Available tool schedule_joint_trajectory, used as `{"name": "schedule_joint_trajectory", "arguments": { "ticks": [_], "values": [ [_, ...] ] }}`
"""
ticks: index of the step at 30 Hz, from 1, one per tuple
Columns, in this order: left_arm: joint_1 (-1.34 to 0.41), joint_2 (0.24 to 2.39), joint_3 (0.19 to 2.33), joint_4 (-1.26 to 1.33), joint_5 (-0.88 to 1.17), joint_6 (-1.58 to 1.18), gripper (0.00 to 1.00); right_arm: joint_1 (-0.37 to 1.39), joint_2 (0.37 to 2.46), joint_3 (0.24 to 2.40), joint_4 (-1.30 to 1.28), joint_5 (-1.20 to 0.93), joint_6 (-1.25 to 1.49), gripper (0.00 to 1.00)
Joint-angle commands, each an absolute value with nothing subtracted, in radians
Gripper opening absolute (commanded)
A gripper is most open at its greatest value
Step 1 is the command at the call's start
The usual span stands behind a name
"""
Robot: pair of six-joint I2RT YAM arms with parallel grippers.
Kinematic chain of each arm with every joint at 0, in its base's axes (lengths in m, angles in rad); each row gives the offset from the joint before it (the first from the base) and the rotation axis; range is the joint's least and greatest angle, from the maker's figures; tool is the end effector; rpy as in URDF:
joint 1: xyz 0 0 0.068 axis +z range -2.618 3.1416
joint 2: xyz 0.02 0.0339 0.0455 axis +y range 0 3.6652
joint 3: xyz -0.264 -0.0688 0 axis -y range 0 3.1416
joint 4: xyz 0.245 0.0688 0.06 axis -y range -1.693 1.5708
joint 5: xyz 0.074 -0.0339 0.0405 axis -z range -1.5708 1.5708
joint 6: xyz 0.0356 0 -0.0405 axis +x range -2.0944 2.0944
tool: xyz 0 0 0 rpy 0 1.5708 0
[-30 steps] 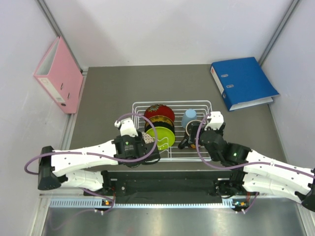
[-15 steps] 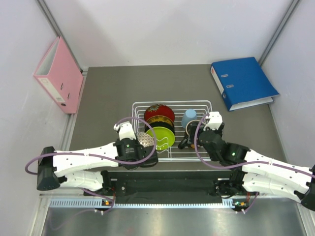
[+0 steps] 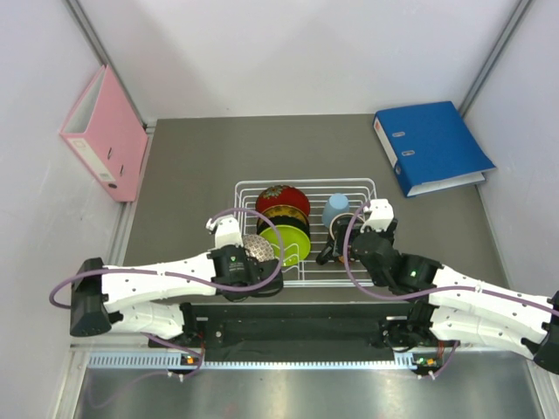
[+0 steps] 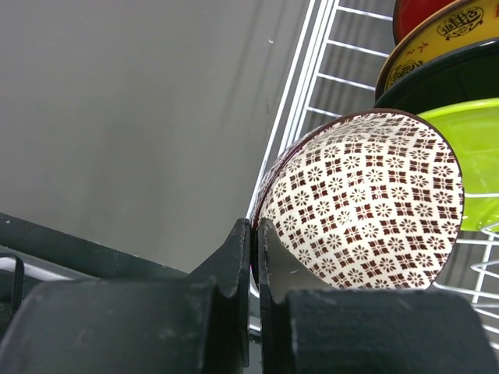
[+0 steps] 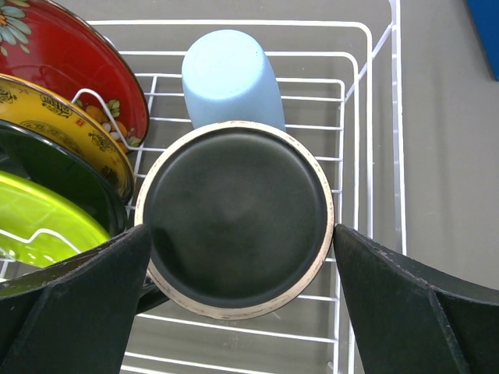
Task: Unload the mixed dishes from the dish rack
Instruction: Pick up the bowl from the dish rack, then place the bowl at the center of the board.
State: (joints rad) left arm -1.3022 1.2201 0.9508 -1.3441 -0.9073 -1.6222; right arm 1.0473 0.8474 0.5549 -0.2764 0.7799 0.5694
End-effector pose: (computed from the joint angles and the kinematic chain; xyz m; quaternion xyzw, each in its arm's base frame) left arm 0.0741 -0.1635 0.2582 -0.1340 0.8887 0.0665 0.4335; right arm 0.1121 0.1441 0.2447 -0.0146 0.8314 0.0909 0.5479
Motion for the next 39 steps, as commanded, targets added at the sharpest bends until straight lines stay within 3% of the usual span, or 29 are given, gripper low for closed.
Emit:
{"name": "schedule_joint_trajectory", "arguments": {
  "ticks": [1,14,17,22,28,39],
  "values": [
    [-1.307,1.227,1.037,-1.396,-0.880,-1.565,0.00,1.062,0.851,0.564,-0.242,0.775,0.568,1.00],
    [-1.281,1.203,1.420,-1.468,-1.046,-1.388,0.00,1.062,0.809,0.609,-0.265,0.781,0.552,1.00],
    [-1.151,1.213,1.502,-1.346,-1.054,-1.216,0.00,1.062,0.772,0.618,-0.256,0.776,0.546,1.00],
    [-0.717,1.228,1.496,-0.910,-0.824,-0.795,0.00,1.062,0.759,0.630,-0.248,0.767,0.534,1.00],
    [-0.418,1.500,1.687,-0.775,-0.640,-0.729,0.00,1.060,0.746,0.629,-0.236,0.756,0.519,1.00],
    [-0.008,1.756,1.605,-0.545,-0.342,-0.854,0.00,1.062,0.666,0.641,-0.244,0.739,0.486,0.99]
  ]
}}
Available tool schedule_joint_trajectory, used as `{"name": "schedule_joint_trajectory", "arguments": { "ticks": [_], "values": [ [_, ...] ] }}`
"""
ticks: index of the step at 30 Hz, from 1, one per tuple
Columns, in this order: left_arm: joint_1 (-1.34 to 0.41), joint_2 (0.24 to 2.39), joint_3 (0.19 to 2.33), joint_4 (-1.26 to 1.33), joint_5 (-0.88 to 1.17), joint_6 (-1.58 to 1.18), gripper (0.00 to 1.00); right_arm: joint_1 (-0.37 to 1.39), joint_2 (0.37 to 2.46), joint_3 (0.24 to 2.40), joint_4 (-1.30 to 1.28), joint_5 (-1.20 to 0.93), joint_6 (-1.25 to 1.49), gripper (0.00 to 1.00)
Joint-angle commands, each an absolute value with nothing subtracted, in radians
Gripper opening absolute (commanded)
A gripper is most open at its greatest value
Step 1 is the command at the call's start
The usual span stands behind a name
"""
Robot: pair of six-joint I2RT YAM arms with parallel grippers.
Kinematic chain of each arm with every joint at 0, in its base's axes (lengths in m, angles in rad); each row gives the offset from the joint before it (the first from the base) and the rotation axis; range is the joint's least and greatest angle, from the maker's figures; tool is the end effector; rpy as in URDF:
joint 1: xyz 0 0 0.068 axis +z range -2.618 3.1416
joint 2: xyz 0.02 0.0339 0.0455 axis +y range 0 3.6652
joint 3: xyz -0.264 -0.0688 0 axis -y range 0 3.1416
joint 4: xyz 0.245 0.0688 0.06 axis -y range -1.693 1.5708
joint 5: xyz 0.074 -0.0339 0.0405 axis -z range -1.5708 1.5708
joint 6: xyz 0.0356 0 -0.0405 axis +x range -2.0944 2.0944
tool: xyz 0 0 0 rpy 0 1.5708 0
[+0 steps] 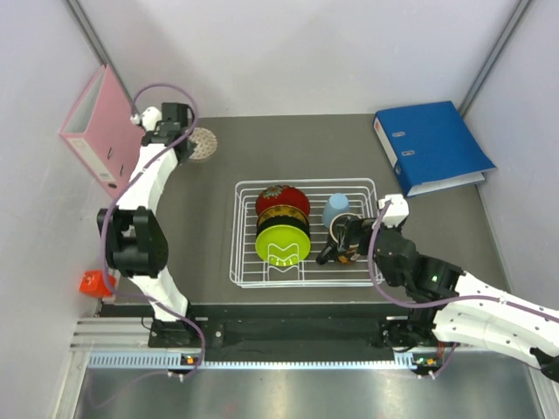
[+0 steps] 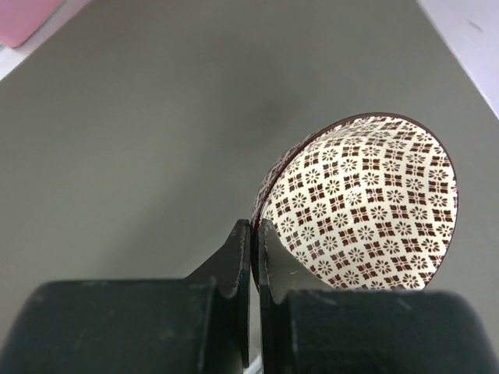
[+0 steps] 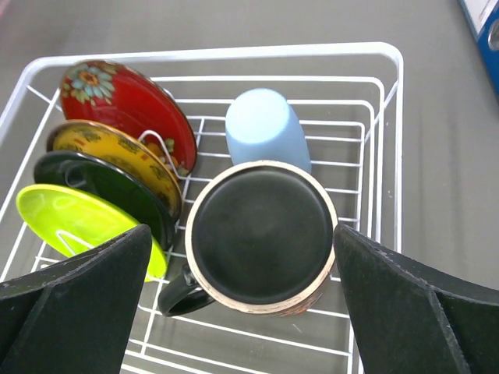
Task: Unload the mixed dishes from the dish rack
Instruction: Place the bowl at the center of the board.
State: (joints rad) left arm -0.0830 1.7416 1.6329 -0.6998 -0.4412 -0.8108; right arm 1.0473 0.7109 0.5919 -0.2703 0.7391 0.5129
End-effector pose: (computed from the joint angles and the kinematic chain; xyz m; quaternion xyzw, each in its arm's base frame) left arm 0.3882 -0.0170 0.3299 -0.3984 0.8175 0.0263 0.4151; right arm 0.1023 0.1293 0.2782 -0.0104 0.8001 0.1521 0.5802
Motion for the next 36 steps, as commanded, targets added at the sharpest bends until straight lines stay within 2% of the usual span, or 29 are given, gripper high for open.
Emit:
{"name": "schedule_joint_trajectory", "arguments": {
  "ticks": [1,5,9,25,26,29,30,33,36],
  "values": [
    [0.024,1.752,1.583,-0.473,-0.328,-0.851,0.00,1.062,0.660,0.634,-0.248,0.742,0.483,1.00],
    [0.125,1.767,1.496,-0.381,-0.258,-0.834,0.00,1.062,0.640,0.611,-0.244,0.736,0.480,0.99],
    [0.186,1.854,1.494,-0.383,-0.206,-0.798,0.00,1.062,0.661,0.607,-0.235,0.719,0.491,1.00],
    [0.210,1.937,1.436,-0.373,-0.186,-0.765,0.00,1.062,0.739,0.617,-0.203,0.709,0.489,1.00],
    [0.212,1.934,1.439,-0.377,-0.184,-0.758,0.03,1.062,0.744,0.617,-0.201,0.709,0.491,1.00],
    [0.216,1.921,1.448,-0.385,-0.175,-0.739,0.28,1.062,0.758,0.618,-0.199,0.706,0.491,1.00],
    [0.218,1.914,1.451,-0.385,-0.170,-0.732,0.46,1.062,0.761,0.618,-0.198,0.701,0.492,1.00],
    [0.221,1.896,1.479,-0.411,-0.160,-0.716,0.74,1.062,0.775,0.617,-0.187,0.695,0.492,1.00],
    [0.219,1.870,1.519,-0.452,-0.161,-0.715,0.83,1.062,0.779,0.620,-0.179,0.690,0.492,1.00]
  ]
}}
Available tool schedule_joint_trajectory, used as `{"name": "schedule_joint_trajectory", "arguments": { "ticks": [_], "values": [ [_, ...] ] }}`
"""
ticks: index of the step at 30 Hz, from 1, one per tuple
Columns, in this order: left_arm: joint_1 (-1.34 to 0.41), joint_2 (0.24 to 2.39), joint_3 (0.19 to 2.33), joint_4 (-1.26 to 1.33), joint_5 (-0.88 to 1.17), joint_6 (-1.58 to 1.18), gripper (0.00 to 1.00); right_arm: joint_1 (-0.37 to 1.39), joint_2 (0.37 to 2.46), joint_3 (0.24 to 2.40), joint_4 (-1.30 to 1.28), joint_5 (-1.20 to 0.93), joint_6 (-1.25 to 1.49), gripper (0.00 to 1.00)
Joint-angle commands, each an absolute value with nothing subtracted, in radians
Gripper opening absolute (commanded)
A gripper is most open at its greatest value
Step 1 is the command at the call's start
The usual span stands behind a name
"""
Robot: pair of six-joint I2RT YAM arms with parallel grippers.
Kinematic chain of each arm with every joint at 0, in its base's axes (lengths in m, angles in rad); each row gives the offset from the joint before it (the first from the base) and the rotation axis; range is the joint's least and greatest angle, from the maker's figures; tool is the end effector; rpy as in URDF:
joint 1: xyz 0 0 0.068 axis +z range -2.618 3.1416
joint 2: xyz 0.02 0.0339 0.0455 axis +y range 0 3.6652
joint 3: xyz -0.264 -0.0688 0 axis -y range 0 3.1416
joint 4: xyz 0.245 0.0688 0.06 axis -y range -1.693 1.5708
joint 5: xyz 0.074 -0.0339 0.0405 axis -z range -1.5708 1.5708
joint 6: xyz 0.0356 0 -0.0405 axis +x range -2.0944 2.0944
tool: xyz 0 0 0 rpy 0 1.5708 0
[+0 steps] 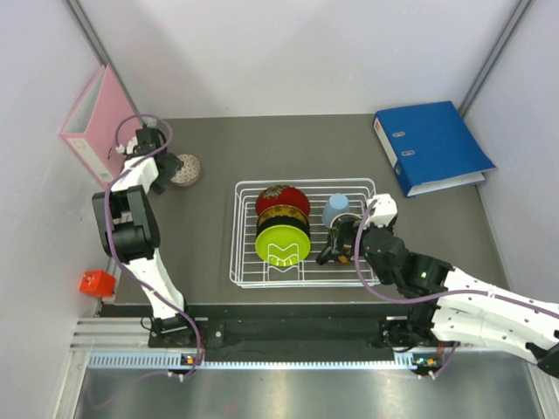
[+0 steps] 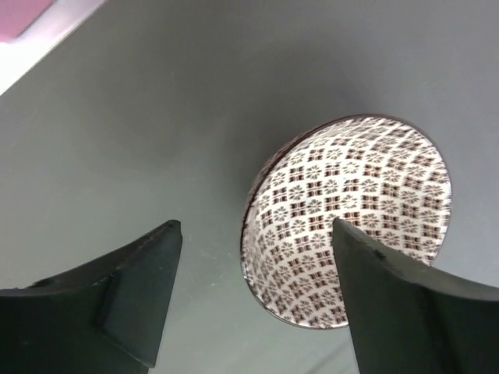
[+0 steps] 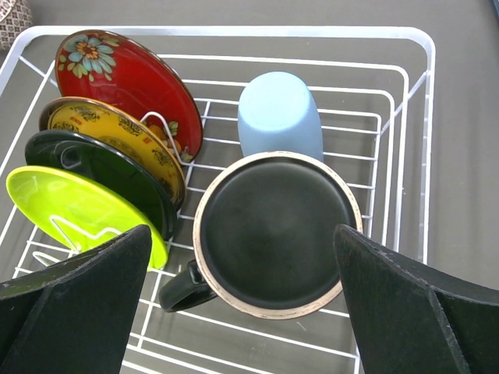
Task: Unload the mixed dishes from the dish rack
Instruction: Place the bowl at the center of the board.
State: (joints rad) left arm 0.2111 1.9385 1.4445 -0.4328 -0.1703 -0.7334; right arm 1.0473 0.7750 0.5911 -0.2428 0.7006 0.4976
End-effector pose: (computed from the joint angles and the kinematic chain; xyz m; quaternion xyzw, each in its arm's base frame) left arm 0.4139 0.0949 0.2093 -0.4539 0.8295 -0.0035 0.3255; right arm 0.1075 0.1404 0.2705 -0.0355 0.8105 0.1482 0.5655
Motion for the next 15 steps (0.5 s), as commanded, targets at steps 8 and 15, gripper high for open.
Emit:
{"name": "schedule_joint_trajectory", "arguments": {
  "ticks": [8,15],
  "values": [
    [0.172,1.621,1.554,-0.459,-0.055,-0.764,0.93,1.062,0.785,0.669,-0.189,0.724,0.463,1.00],
    [-0.297,1.346,1.395,-0.416,-0.315,-0.704,0.99,1.062,0.894,0.793,-0.330,0.919,0.527,1.00]
  ]
}}
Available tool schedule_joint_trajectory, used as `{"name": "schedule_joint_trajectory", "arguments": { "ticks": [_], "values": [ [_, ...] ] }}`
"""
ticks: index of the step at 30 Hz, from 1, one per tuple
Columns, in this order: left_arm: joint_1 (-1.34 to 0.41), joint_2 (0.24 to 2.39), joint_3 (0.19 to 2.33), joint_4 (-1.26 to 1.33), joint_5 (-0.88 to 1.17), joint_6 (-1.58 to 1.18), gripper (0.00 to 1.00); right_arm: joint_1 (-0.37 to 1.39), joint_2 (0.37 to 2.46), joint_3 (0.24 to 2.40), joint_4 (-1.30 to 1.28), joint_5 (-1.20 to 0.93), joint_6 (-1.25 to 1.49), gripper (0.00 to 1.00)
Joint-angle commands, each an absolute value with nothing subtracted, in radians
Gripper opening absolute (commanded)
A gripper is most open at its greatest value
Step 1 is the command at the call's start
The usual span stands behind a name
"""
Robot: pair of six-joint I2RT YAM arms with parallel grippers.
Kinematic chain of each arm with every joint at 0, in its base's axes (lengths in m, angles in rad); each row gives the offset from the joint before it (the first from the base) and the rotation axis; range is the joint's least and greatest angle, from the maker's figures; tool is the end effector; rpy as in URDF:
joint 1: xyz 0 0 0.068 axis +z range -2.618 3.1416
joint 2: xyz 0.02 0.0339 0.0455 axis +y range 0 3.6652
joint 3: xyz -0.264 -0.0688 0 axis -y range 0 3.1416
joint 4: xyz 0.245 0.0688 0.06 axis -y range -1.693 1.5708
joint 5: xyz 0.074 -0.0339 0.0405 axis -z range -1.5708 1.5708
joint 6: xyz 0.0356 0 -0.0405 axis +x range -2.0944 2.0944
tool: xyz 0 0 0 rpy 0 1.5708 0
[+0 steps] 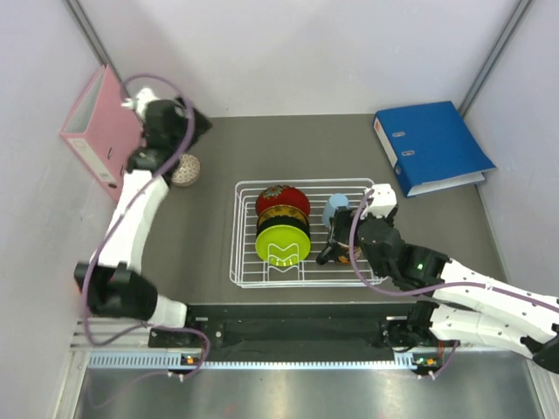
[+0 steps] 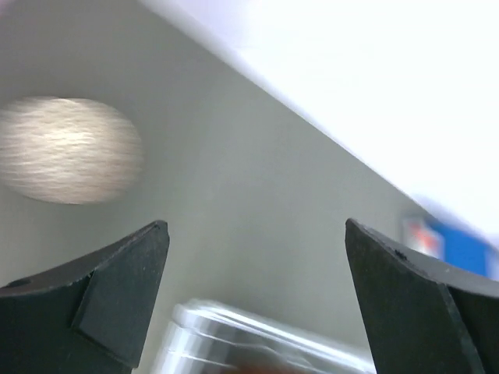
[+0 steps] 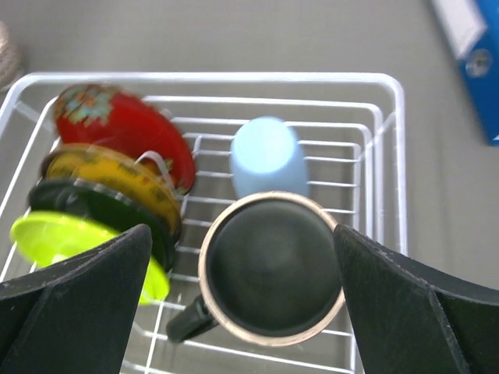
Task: Unload the mixed dishes from the dish rack
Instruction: Place the bowl at the center of the board, then pick up the cup from the dish rack.
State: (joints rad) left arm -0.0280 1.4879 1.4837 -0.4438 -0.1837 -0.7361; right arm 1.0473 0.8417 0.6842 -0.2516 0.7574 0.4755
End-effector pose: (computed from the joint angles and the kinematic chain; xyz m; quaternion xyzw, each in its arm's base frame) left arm 0.3417 -0.0031 0.3883 -0.3380 0.7737 -0.1256 0.5209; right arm 0.1147 0.1498 0.2915 -0.0244 0.8024 0.1280 0.5823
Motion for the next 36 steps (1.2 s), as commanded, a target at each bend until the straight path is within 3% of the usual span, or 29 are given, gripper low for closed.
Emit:
{"name": "schedule_joint_trajectory", "arguments": {
  "ticks": [1,9,17,23,26,27,29,36],
  "values": [
    [-0.339,1.330,1.369,-0.404,-0.313,-0.707,0.99,1.062,0.897,0.802,-0.354,0.939,0.532,1.00],
    [-0.807,1.348,1.224,-0.397,-0.433,-0.591,0.99,1.060,0.836,0.867,-0.431,0.936,0.564,1.00],
    [-1.178,1.430,1.217,-0.353,-0.472,-0.170,0.97,1.060,0.695,0.868,-0.489,0.931,0.623,1.00],
    [-1.207,1.427,1.169,-0.319,-0.348,-0.141,0.92,1.060,0.641,0.856,-0.492,0.922,0.615,1.00],
    [-1.212,1.445,1.158,-0.328,-0.296,-0.121,0.79,1.060,0.653,0.854,-0.512,0.919,0.626,1.00],
    [-1.212,1.453,1.149,-0.327,-0.281,-0.112,0.70,1.060,0.657,0.851,-0.512,0.916,0.624,1.00],
    [-1.210,1.482,1.144,-0.328,-0.268,-0.094,0.64,1.060,0.657,0.842,-0.503,0.908,0.624,1.00],
    [-1.210,1.539,1.152,-0.287,-0.210,-0.071,0.61,1.060,0.652,0.813,-0.486,0.884,0.621,1.00]
  ]
}}
